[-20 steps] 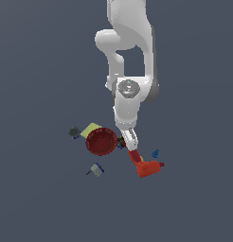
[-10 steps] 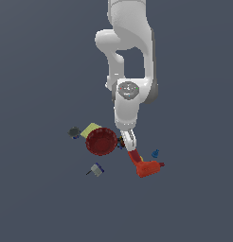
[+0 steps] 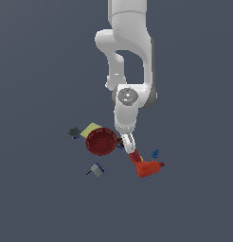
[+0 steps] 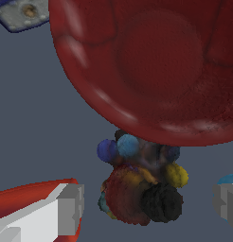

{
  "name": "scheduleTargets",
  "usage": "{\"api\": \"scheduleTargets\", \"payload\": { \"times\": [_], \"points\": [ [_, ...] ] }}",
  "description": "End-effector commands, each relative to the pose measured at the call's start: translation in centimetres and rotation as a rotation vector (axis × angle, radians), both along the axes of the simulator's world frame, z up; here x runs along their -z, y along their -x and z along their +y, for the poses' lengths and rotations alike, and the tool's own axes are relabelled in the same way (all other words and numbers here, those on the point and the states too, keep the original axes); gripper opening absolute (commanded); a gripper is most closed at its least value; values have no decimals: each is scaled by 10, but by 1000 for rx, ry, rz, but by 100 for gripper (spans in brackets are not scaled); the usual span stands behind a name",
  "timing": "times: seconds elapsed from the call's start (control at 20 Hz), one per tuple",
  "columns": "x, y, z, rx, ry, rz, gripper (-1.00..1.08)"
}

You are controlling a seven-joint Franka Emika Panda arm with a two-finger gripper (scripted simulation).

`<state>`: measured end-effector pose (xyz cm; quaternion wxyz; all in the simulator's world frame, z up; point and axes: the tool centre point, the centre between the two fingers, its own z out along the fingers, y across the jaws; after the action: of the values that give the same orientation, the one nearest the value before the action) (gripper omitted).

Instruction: Pick up a designated object from a clutter of objects.

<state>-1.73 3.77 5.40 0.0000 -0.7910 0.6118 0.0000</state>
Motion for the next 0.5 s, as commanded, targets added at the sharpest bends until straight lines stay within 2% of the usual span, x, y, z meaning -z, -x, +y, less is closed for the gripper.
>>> {"api": "scheduleTargets", "payload": {
  "times": [0.0, 0.35, 0.4, 0.45],
  "points": [
    [12, 0, 0, 1, 0, 0, 100],
    [24, 0, 0, 2, 0, 0, 100],
    [24, 0, 0, 2, 0, 0, -100],
    [24, 0, 0, 2, 0, 0, -100]
  ]
}}
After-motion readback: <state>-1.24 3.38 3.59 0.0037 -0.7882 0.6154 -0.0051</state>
